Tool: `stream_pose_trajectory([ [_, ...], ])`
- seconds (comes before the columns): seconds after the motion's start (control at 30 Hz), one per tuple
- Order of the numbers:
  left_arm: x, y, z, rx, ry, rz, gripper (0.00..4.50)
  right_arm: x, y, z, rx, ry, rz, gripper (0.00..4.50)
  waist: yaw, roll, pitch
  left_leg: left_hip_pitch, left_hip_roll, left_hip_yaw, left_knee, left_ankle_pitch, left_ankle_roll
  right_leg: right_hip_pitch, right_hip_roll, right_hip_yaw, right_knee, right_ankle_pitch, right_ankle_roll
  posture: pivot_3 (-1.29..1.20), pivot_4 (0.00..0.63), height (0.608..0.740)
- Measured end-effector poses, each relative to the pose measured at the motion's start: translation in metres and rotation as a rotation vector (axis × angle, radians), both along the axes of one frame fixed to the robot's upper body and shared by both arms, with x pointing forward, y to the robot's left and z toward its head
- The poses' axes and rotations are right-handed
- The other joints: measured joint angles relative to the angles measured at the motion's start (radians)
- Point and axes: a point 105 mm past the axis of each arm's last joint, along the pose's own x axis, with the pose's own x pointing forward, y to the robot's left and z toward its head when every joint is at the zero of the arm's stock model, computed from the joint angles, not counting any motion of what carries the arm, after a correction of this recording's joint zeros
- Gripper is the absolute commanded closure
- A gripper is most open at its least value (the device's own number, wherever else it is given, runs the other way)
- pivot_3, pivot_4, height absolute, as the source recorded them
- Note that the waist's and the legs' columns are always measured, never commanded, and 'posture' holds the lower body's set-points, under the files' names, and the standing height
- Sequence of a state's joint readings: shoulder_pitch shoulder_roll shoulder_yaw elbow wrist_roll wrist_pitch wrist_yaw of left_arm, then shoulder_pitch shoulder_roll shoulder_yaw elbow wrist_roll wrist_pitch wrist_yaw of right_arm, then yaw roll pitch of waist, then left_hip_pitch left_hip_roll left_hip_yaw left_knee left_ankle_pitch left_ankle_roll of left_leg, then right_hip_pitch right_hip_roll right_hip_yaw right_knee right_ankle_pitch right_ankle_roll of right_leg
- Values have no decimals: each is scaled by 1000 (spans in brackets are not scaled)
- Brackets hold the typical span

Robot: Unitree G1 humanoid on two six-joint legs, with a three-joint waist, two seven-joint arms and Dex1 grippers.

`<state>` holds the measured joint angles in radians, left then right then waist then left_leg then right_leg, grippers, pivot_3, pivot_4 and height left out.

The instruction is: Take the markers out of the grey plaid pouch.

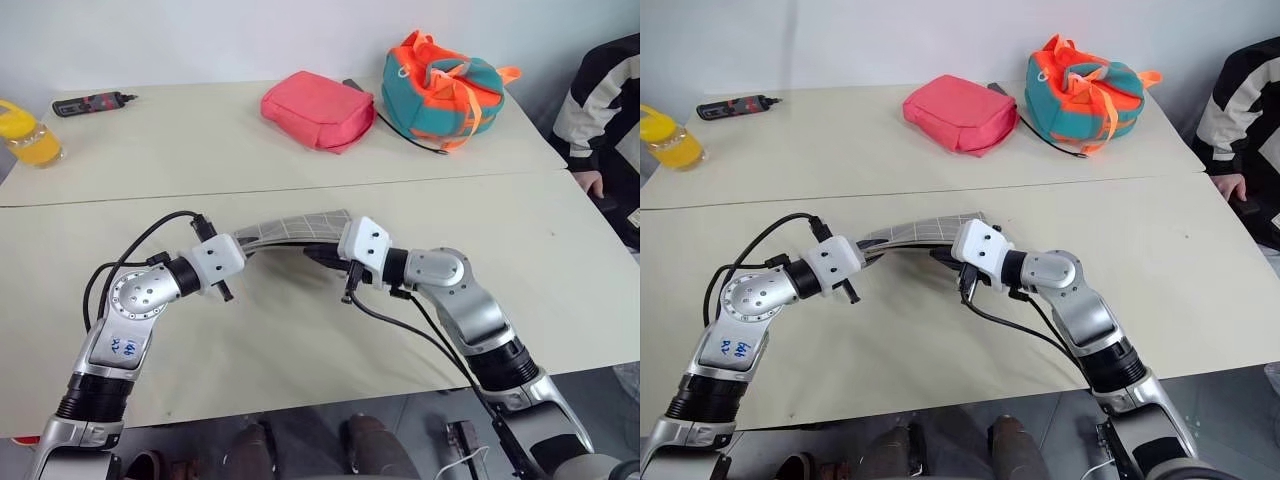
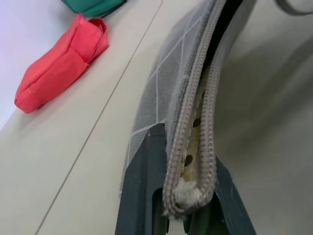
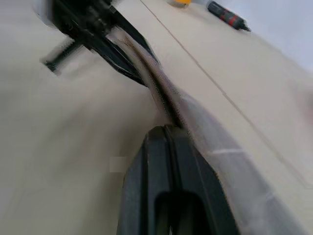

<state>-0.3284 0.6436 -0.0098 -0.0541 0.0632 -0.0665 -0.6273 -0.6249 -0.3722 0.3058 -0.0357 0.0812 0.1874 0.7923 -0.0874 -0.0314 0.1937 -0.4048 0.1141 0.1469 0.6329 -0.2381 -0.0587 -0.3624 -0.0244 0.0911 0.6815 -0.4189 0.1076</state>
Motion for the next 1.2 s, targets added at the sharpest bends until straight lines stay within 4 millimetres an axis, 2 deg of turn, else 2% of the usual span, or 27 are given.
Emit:
stream_pose_trajectory([
  [0.17,-1,-1,0,3,-3,-5,4500,1,6,2,26,-9,0,4480,2,0,0,0,0,0,0,0,0,0,0,0,0,0,0,0,150,740],
  [0.4,-1,-5,-1,0,0,-12,4500,6,0,-6,-53,-57,-17,4480,2,0,0,0,0,0,0,0,0,0,0,0,0,0,0,0,150,740],
  [0.6,0,-5,-1,9,-5,-9,4500,-7,13,0,38,-4,67,4480,2,0,0,0,0,0,0,0,-1,0,0,0,1,0,0,0,150,740],
  [0.73,0,-5,-1,11,-6,-9,4500,-10,14,2,48,-4,82,4480,3,0,0,0,0,0,1,0,-1,1,0,0,1,0,0,0,150,740],
  [1.03,0,-6,-1,8,-6,-10,4500,4,-1,-13,-65,-33,1,4480,3,0,0,0,0,0,2,-1,-1,1,0,0,1,0,0,0,150,740],
  [1.2,0,-6,-1,7,-5,-10,4500,4,0,-14,-71,-46,3,4480,1,0,0,0,1,0,2,0,-1,0,0,0,1,0,0,0,150,740],
])
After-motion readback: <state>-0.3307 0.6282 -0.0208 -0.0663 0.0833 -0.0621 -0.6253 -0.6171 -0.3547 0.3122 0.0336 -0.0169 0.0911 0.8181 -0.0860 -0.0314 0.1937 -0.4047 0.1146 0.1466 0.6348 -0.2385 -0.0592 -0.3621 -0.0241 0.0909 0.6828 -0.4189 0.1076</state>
